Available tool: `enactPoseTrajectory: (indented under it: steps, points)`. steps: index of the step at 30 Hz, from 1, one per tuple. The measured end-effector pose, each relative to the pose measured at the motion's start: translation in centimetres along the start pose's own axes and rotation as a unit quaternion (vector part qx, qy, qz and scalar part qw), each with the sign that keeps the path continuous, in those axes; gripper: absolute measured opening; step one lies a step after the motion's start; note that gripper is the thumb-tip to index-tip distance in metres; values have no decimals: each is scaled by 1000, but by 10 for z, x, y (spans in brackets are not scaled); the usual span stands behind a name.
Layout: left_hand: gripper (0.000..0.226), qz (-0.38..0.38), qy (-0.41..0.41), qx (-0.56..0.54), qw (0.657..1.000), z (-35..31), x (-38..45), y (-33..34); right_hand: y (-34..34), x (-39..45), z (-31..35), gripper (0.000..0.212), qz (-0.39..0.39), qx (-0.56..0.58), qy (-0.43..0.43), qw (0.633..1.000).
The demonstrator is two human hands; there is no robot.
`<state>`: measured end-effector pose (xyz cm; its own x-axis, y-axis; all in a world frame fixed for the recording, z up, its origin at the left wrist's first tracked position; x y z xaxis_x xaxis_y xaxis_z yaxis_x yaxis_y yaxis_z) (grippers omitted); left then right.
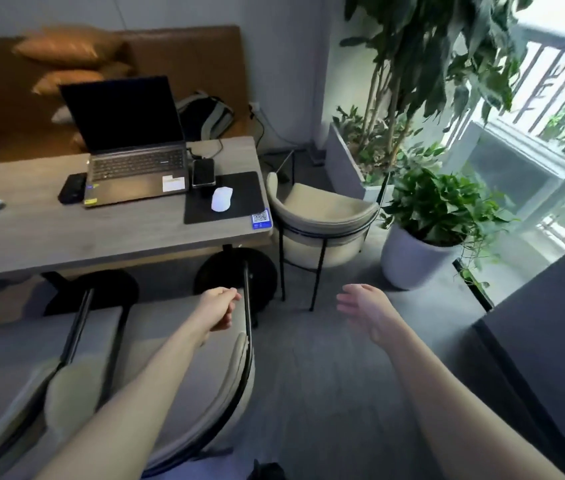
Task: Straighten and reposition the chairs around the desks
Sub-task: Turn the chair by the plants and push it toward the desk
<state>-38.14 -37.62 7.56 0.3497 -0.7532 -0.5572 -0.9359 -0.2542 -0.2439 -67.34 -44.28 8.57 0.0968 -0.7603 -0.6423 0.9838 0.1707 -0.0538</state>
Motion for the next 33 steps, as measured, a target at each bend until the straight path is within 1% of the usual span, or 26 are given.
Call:
enactPoseTrajectory:
  steps: [5,9,15,21,23,26,28,30,31,33]
  points:
    - [26,-9,-15,-7,1000,-27,15,30,-48,11,2,15,-18,35,25,999]
    - [26,-5,-10,-11,1000,-54,39,56,-66,36,17,16,-13,50,40,998]
    - [28,4,-11,-22,1000,-99,111,96,-74,119,58,22,-5,68,55,996]
    - [24,13,-53,-45,997,-146,197,128,-73,206,109,19,0,56,81,995]
    - [19,11,-65,-66,996,-160,222,134,-72,234,122,21,-3,54,86,995]
    - [12,-3,-107,-110,988,-170,252,142,-72,269,131,20,-12,58,111,992]
    - [18,-14,-132,-135,982,-172,268,145,-74,292,134,17,-28,63,130,989]
    - [31,-25,-156,-157,975,-174,283,151,-78,318,135,17,-47,71,147,986]
    - [37,-35,-170,-164,971,-174,291,154,-79,331,135,20,-54,72,157,983]
    - [47,-48,-203,-177,962,-174,306,162,-81,357,136,34,-60,74,175,980]
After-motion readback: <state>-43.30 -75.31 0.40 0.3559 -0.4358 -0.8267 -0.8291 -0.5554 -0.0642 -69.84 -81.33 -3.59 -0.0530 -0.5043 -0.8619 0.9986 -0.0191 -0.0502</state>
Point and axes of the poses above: each hand's wrist, its own x-axis towards the middle knuckle, its own y-axis out of the palm, z = x × y, the point moved 5 cm from there along x, towards the middle knuckle, and after that the axes turned 3 degrees about z, right-handed, at the moved point
